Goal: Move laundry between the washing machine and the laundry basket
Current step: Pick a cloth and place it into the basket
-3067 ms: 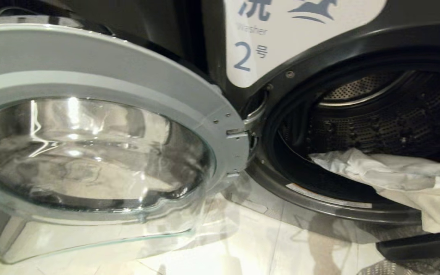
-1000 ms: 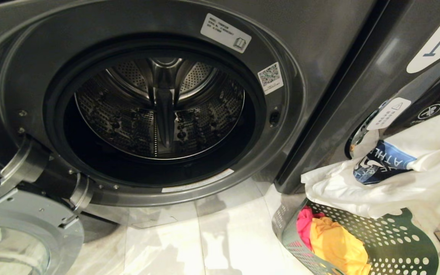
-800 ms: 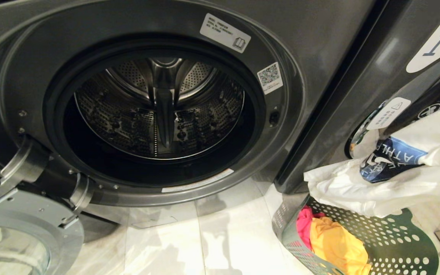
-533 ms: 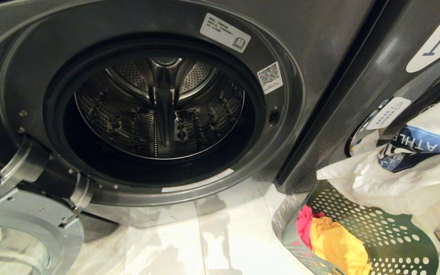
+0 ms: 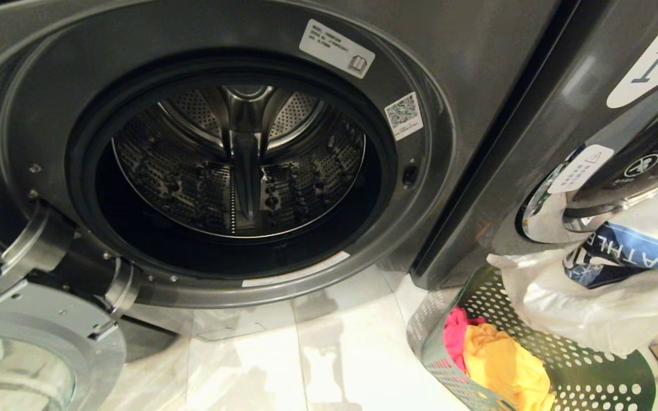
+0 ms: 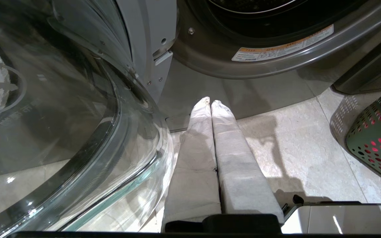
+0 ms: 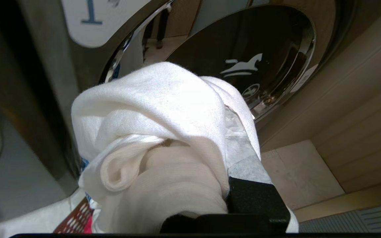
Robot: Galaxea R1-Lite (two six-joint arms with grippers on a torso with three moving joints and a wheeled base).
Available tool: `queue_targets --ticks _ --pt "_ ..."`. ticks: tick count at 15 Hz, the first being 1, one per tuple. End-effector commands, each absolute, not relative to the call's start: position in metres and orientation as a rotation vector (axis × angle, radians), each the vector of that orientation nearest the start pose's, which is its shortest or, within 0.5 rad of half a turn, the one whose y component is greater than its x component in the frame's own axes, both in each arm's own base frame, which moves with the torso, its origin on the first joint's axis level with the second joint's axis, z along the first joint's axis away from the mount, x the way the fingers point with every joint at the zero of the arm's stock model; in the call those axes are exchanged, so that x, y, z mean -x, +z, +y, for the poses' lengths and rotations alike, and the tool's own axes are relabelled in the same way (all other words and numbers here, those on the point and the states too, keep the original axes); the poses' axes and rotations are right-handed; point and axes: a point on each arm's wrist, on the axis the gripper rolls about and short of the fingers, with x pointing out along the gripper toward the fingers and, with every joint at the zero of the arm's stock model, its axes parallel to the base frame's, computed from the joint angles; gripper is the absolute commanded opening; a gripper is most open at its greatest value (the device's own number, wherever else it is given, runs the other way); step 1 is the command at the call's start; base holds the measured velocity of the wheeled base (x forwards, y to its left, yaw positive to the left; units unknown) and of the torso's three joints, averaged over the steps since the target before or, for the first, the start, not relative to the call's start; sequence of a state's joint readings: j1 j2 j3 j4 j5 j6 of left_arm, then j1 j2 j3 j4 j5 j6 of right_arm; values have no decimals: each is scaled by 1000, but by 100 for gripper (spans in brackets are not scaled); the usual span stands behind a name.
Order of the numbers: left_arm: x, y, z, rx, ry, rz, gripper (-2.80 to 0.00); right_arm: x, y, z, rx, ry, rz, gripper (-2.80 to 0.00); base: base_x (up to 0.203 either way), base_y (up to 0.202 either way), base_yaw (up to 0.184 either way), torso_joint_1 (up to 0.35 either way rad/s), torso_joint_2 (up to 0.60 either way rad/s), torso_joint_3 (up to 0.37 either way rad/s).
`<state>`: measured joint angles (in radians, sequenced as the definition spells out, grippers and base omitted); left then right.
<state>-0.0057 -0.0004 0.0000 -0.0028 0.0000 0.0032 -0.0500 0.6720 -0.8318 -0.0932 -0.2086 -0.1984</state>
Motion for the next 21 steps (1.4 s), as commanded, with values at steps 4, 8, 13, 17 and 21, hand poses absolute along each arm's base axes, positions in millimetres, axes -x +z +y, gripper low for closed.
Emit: queue_targets --ticks 4,8,13,17,21 --pt "23 75 0 -3 -6 -2 -280 5 284 -4 190 -267 -131 -280 0 0 0 0 0 0" --pt "23 75 0 -3 -6 -2 -280 9 220 -4 185 -314 156 -280 0 0 0 0 0 0" --pt "23 75 0 -3 -5 -2 -280 -16 211 -8 117 -368 297 -280 0 0 0 0 0 0" --pt "23 75 0 -3 -6 -2 -280 -41 219 -11 98 -367 375 -280 0 0 0 0 0 0" --pt "23 75 0 -3 -5 -2 -280 -94 227 -17 60 -371 369 -280 0 0 0 0 0 0"
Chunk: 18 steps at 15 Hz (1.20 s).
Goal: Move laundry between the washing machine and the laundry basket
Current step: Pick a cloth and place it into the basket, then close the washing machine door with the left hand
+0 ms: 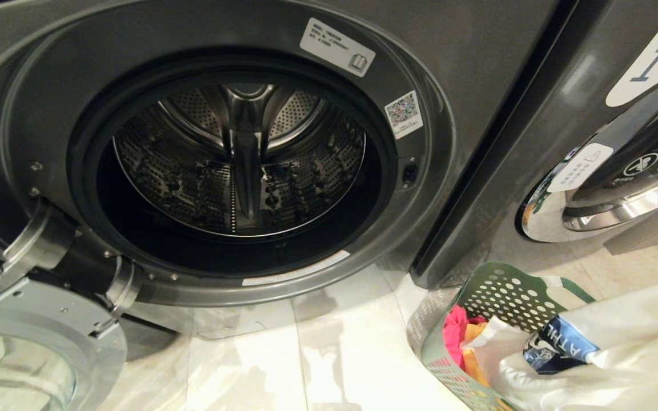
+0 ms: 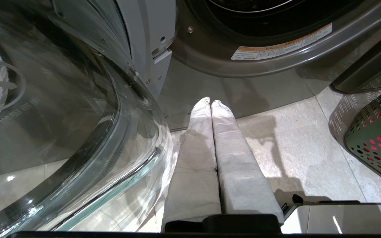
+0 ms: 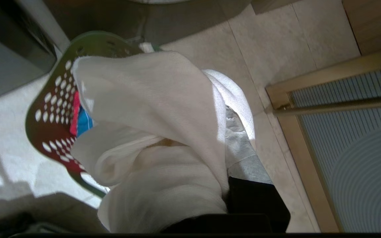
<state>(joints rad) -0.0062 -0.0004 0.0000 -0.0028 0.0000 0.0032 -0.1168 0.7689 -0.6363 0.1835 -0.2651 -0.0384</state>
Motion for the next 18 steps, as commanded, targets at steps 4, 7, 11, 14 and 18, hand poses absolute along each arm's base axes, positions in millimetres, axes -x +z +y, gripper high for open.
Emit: queue_targets --ticks 4,7,11,14,18 --pt "23 75 0 -3 -6 -2 -280 -115 234 -17 55 -350 323 0 0 0 0 0 0 0" --pt "23 75 0 -3 -6 -2 -280 -113 230 -17 55 -348 334 0 0 0 0 0 0 0" --pt "23 75 0 -3 -5 -2 -280 -114 230 -17 56 -346 336 0 0 0 0 0 0 0" --pt "23 75 0 -3 -6 -2 -280 -109 225 -15 41 -313 341 0 0 0 0 0 0 0" --pt "23 75 0 -3 -5 -2 -280 -94 217 -10 45 -258 329 -85 0 0 0 0 0 0"
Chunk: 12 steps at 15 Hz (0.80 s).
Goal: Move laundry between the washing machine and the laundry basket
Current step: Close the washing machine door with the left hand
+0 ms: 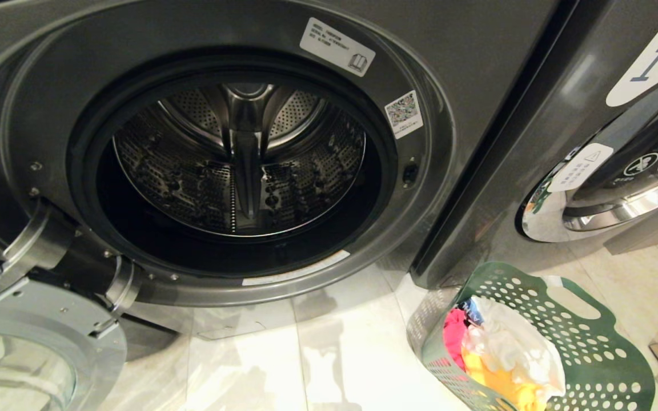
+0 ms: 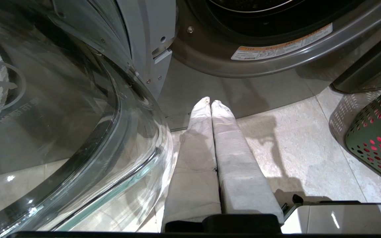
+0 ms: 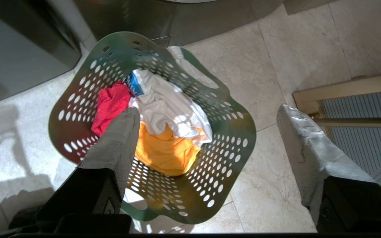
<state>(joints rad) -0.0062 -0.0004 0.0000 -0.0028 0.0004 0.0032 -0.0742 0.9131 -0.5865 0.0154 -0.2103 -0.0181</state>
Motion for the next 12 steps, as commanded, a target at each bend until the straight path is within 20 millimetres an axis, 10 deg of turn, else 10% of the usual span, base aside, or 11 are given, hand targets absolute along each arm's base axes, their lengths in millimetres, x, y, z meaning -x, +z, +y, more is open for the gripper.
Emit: queue_targets --ticks 1,12 --pt "23 75 0 -3 -6 -2 -280 -93 215 -8 48 -237 329 -280 0 0 0 0 0 0" --pt "23 75 0 -3 -6 -2 -280 5 142 0 30 -63 350 -280 0 0 0 0 0 0"
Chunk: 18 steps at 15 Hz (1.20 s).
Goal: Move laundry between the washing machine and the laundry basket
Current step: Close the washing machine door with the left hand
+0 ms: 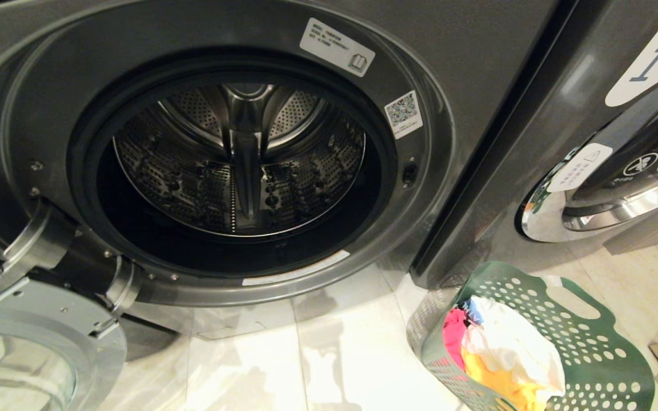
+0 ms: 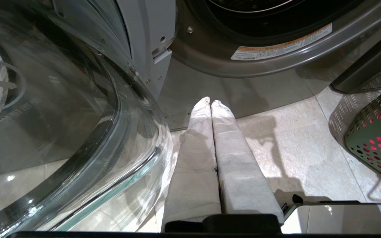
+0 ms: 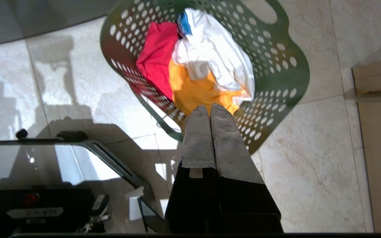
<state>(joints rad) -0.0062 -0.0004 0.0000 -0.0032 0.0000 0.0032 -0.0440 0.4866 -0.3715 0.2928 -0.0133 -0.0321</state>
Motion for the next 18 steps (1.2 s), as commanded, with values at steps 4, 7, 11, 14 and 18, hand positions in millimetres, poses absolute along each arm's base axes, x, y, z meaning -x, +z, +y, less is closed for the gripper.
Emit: queue_targets --ticks 4,7,11,14,18 --pt "23 75 0 -3 -6 -2 -280 9 88 0 64 -60 390 -280 0 0 0 0 0 0" --pt "23 75 0 -3 -6 -2 -280 6 82 1 96 37 286 -280 0 0 0 0 0 0" --pt "23 75 0 -3 -6 -2 -280 13 80 1 109 86 181 -280 0 0 0 0 0 0" --pt "23 75 0 -2 -6 -2 -280 24 76 1 106 57 29 -280 0 0 0 0 0 0" --pt "23 75 0 -3 -6 -2 -280 23 76 0 47 22 6 -280 0 0 0 0 0 0"
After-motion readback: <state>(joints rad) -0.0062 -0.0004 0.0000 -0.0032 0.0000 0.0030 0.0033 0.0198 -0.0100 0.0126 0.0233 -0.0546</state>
